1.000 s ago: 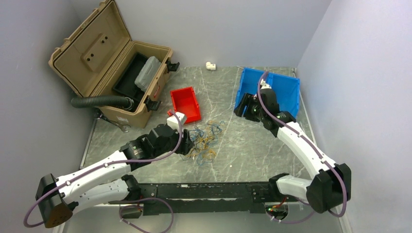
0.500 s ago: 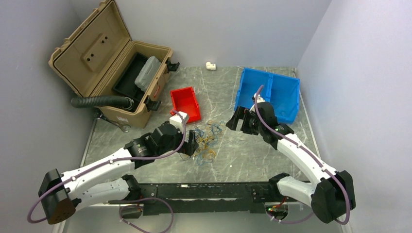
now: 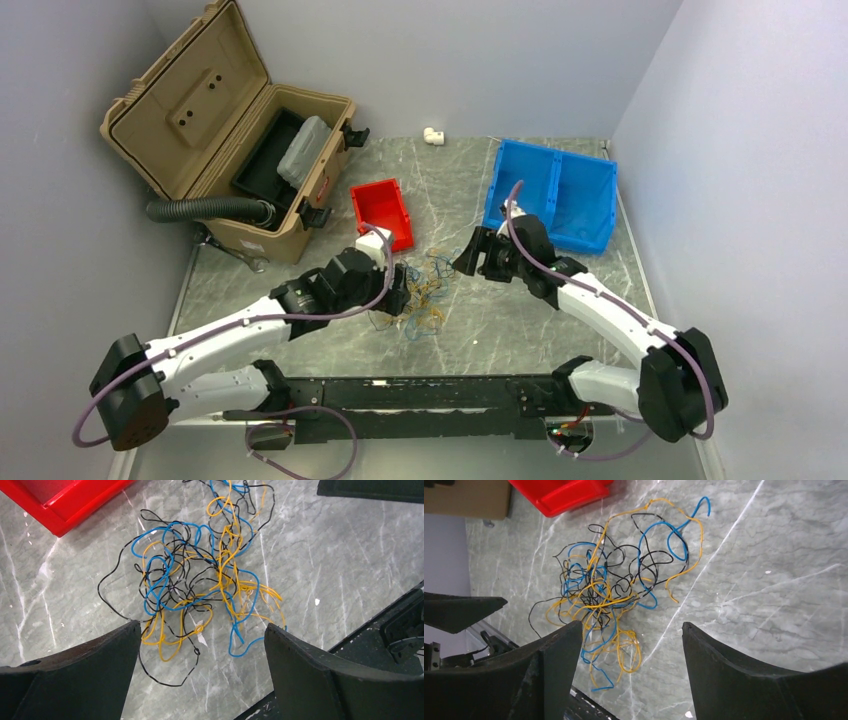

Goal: Untangle the cables
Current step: Untie the cable.

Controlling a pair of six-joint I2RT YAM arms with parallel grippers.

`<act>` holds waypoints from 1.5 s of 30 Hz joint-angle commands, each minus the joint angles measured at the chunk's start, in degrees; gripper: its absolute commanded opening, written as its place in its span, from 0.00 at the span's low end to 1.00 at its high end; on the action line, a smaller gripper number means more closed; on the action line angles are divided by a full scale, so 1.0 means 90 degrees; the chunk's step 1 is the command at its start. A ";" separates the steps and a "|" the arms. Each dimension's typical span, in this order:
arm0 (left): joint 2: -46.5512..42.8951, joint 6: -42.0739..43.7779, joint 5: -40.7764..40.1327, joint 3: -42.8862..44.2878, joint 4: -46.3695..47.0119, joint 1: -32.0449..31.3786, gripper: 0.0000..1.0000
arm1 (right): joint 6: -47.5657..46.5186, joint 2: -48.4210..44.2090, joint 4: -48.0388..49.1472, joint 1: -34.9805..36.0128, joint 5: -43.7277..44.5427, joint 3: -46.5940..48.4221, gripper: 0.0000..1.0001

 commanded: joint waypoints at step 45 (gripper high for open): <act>-0.1397 0.0602 0.1350 -0.0034 0.1941 0.0338 0.88 | -0.0391 -0.0768 0.0205 0.1610 0.0624 0.1981 0.00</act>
